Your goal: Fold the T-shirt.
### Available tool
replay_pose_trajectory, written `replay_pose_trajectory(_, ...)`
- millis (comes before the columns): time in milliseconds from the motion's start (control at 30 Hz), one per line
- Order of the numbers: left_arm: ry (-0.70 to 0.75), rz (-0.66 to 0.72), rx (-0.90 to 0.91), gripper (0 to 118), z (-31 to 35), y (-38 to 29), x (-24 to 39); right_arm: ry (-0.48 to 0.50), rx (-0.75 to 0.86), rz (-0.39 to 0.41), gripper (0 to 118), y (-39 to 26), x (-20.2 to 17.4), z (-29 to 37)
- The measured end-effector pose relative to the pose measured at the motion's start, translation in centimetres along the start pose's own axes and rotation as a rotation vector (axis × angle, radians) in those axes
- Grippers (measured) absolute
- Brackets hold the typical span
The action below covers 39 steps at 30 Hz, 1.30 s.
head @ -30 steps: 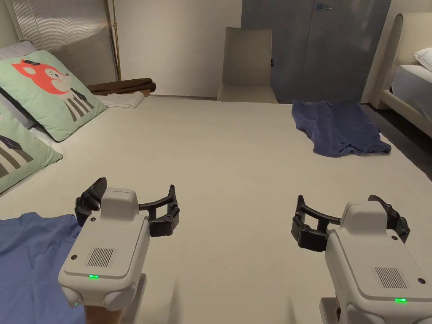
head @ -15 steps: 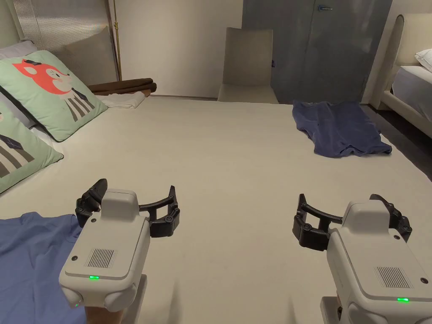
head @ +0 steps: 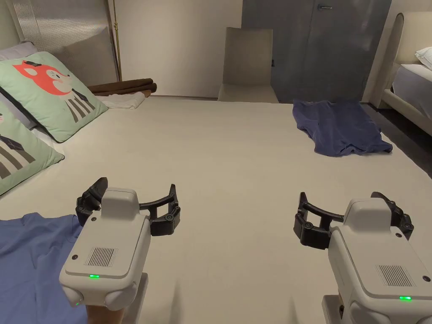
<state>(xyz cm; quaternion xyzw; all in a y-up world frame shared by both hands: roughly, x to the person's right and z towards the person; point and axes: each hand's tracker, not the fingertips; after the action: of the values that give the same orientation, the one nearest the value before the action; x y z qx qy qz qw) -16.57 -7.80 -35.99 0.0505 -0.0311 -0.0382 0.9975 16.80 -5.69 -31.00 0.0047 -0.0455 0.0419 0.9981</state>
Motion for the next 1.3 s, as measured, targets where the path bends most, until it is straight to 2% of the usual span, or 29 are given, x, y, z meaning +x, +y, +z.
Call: replay_pose_trajectory(1300, -0.009, -0.007, 0.005, 116, 0.02, 0.23, -0.15, 0.008, 0.007, 0.007, 113, 0.53, 0.03, 0.15)
